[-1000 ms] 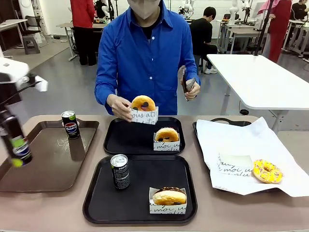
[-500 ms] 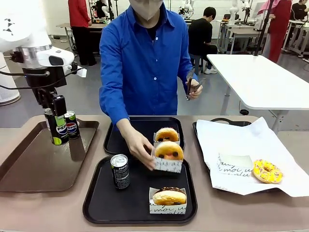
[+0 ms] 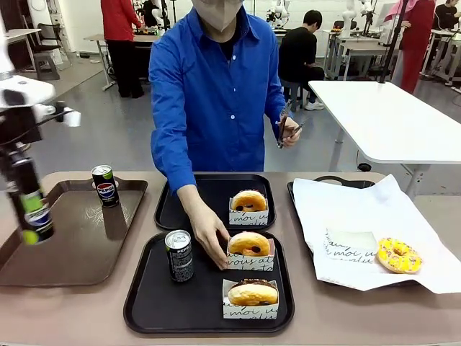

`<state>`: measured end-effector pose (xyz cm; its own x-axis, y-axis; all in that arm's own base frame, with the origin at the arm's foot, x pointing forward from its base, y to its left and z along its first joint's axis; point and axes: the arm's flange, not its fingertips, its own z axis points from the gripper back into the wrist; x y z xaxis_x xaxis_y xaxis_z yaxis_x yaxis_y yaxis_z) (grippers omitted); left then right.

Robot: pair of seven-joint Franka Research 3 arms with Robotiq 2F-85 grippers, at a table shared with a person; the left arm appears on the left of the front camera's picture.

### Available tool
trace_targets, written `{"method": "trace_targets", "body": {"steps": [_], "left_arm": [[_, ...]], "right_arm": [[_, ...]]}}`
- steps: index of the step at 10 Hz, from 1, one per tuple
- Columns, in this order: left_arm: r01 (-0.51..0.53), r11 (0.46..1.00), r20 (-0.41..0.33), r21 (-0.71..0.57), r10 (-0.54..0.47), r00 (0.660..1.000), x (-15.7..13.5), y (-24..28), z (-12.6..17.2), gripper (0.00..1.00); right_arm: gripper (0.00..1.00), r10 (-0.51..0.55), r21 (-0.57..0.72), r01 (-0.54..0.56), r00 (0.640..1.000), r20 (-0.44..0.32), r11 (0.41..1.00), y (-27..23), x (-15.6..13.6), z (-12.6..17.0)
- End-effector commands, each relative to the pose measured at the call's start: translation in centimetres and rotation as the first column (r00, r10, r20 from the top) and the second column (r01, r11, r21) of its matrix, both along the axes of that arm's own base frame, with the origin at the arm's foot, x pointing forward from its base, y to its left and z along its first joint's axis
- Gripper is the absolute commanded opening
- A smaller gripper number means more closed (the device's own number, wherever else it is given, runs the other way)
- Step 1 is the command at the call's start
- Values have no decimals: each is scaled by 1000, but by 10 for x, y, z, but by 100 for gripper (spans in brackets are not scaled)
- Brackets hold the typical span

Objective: Set up donuts and drinks on trays.
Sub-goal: Pick up one Pepsi coke from the Handle tray and place it on the Flat Tray without a Pepsi coke.

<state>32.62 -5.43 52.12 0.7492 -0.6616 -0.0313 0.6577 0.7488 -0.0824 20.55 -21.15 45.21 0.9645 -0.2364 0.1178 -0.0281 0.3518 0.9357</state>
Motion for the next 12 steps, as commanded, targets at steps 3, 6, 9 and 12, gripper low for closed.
{"method": "trace_targets", "body": {"steps": [3, 6, 9, 12], "left_arm": [[16, 1000, 18, 14, -16, 1000, -7, 9, -3, 59], [3, 1000, 42, -4, -3, 999, -4, 1, -3, 59], [25, 991, 91, -128, -13, 996, 65, -45, 8, 59], [-19, 968, 143, -249, 56, 988, 129, -104, -14, 59]], "right_arm": [[100, 4, 17, -4, 1000, 25, 1000, 0, 0, 0], [100, 4, 17, -4, 1000, 25, 1000, 0, 0, 0], [100, 4, 17, -4, 1000, 25, 1000, 0, 0, 0], [100, 4, 17, -4, 1000, 25, 1000, 0, 0, 0]]}}
